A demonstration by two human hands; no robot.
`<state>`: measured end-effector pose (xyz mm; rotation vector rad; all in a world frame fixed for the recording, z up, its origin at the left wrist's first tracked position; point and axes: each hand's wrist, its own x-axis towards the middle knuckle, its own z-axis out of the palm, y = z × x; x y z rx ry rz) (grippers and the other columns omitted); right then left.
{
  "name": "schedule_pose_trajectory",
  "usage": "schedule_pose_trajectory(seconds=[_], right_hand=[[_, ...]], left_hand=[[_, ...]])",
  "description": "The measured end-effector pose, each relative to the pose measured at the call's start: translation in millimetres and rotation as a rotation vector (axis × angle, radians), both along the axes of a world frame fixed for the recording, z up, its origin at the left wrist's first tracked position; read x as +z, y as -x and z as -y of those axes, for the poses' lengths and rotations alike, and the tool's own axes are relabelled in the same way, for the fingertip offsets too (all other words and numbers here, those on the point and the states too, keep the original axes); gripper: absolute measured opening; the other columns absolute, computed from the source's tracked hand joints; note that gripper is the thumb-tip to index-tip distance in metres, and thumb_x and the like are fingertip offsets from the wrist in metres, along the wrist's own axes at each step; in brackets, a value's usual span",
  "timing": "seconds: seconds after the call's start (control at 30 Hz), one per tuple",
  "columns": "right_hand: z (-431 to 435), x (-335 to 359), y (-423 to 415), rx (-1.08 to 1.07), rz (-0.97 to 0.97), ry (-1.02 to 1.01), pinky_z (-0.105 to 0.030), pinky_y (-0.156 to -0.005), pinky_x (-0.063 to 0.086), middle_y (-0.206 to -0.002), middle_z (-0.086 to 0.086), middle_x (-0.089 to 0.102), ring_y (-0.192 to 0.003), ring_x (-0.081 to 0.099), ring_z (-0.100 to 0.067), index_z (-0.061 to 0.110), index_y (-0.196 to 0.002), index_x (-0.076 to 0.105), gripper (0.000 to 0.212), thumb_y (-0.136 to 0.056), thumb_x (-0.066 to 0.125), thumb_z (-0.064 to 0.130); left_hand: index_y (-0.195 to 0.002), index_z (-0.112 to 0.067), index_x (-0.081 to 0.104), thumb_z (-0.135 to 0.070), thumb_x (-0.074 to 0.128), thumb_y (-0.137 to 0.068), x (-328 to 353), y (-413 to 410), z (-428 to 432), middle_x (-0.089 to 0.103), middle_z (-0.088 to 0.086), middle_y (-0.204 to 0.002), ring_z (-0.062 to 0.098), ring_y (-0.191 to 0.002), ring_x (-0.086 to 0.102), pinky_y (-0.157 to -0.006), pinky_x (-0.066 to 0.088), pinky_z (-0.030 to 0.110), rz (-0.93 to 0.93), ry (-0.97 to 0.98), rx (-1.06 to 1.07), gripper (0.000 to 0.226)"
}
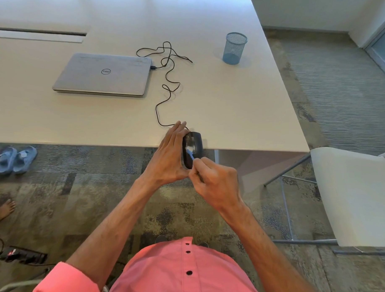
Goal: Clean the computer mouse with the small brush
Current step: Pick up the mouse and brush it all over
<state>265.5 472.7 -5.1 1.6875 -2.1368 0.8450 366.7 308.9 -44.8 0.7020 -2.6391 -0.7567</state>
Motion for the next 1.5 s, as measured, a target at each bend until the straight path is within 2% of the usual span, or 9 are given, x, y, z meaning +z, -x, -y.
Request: schedule_pose_trajectory(seconds=[0.17, 0.3, 0.47, 0.83, 0.93, 1.03, 1.2, 1.4, 1.5], right_hand=[[-1, -1, 0, 0.054, 0.050, -0.048, -0.034, -0.041, 0.052, -0.063, 0.002, 0.059, -0.046, 0.052, -0.015, 0.012, -0.072, 0.067, 0.027, -0.094, 0.082, 0.009], [-3, 1, 6, 0.007, 0.093, 0.059, -0.030, -0.042, 0.050, -0.066, 0.005, 0.063, -0.047, 0.051, -0.011, 0.012, -0.078, 0.073, 0.022, -0.100, 0.075, 0.012], [7, 5, 16, -0.143, 0.041, 0.114, -0.025, -0.044, 0.042, -0.070, 0.005, 0.065, -0.049, 0.050, -0.011, 0.012, -0.084, 0.075, 0.016, -0.100, 0.078, 0.010], [6, 1, 4, 0.023, 0.128, -0.007, -0.024, -0.047, 0.044, -0.067, 0.005, 0.061, -0.051, 0.047, -0.011, 0.012, -0.077, 0.071, 0.022, -0.096, 0.080, 0.009], [7, 6, 10, -0.040, 0.198, 0.056, -0.017, -0.052, 0.041, -0.071, 0.007, 0.068, -0.054, 0.047, -0.004, 0.013, -0.085, 0.076, 0.014, -0.098, 0.079, 0.010], [13, 12, 20, -0.151, 0.170, 0.099, -0.028, -0.046, 0.049, -0.073, 0.005, 0.069, -0.052, 0.053, -0.012, 0.013, -0.091, 0.077, 0.013, -0.103, 0.074, 0.013], [24, 12, 22, -0.138, 0.097, 0.034, -0.035, -0.043, 0.050, -0.072, 0.003, 0.068, -0.048, 0.055, -0.019, 0.011, -0.084, 0.073, 0.018, -0.102, 0.072, 0.011], [19, 8, 5, 0.007, 0.095, -0.052, -0.033, -0.045, 0.051, -0.071, 0.003, 0.064, -0.051, 0.053, -0.016, 0.012, -0.082, 0.069, 0.020, -0.101, 0.074, 0.011], [16, 9, 5, -0.002, 0.137, -0.013, -0.029, -0.047, 0.051, -0.071, 0.006, 0.066, -0.053, 0.052, -0.010, 0.014, -0.083, 0.072, 0.016, -0.099, 0.076, 0.013]], left_hand=[[-0.175, -0.007, 0.028, -0.069, 0.072, -0.078, 1, -1, -2, 0.013, 0.004, -0.190, 0.019, -0.179, 0.000, -0.143, 0.017, 0.048, 0.004, -0.010, 0.008, 0.124], [-0.176, -0.008, 0.025, -0.074, 0.082, -0.079, -1, -1, 0, 0.011, 0.003, -0.191, 0.018, -0.179, -0.001, -0.144, 0.015, 0.047, 0.010, 0.004, 0.008, 0.130], [-0.174, -0.013, 0.027, -0.055, 0.098, -0.076, -6, -1, 2, 0.012, -0.001, -0.191, 0.014, -0.178, -0.001, -0.143, 0.021, 0.047, -0.009, 0.021, 0.022, 0.128], [-0.172, -0.008, 0.030, -0.072, 0.072, -0.081, -7, -2, 3, 0.014, 0.005, -0.190, 0.019, -0.179, 0.000, -0.143, 0.019, 0.050, -0.022, 0.006, 0.024, 0.119], [-0.173, -0.014, 0.025, -0.065, 0.089, -0.079, -10, -3, 5, 0.012, 0.001, -0.191, 0.016, -0.178, -0.002, -0.144, 0.017, 0.046, -0.027, 0.006, 0.028, 0.125], [-0.171, -0.017, 0.028, -0.052, 0.098, -0.073, -13, -2, 9, 0.016, 0.002, -0.189, 0.017, -0.178, 0.000, -0.143, 0.021, 0.048, -0.031, 0.016, 0.043, 0.126], [-0.172, -0.014, 0.028, -0.053, 0.094, -0.076, -13, 0, 8, 0.015, 0.003, -0.190, 0.016, -0.178, -0.002, -0.143, 0.018, 0.043, -0.027, 0.030, 0.035, 0.123], [-0.169, -0.005, 0.035, -0.065, 0.070, -0.087, -6, 2, 7, 0.019, 0.010, -0.188, 0.023, -0.179, 0.001, -0.144, 0.017, 0.048, -0.033, 0.053, 0.019, 0.107], [-0.170, -0.004, 0.033, -0.067, 0.072, -0.087, -6, 2, 7, 0.018, 0.010, -0.189, 0.022, -0.179, 0.001, -0.144, 0.016, 0.046, -0.039, 0.059, 0.033, 0.111]])
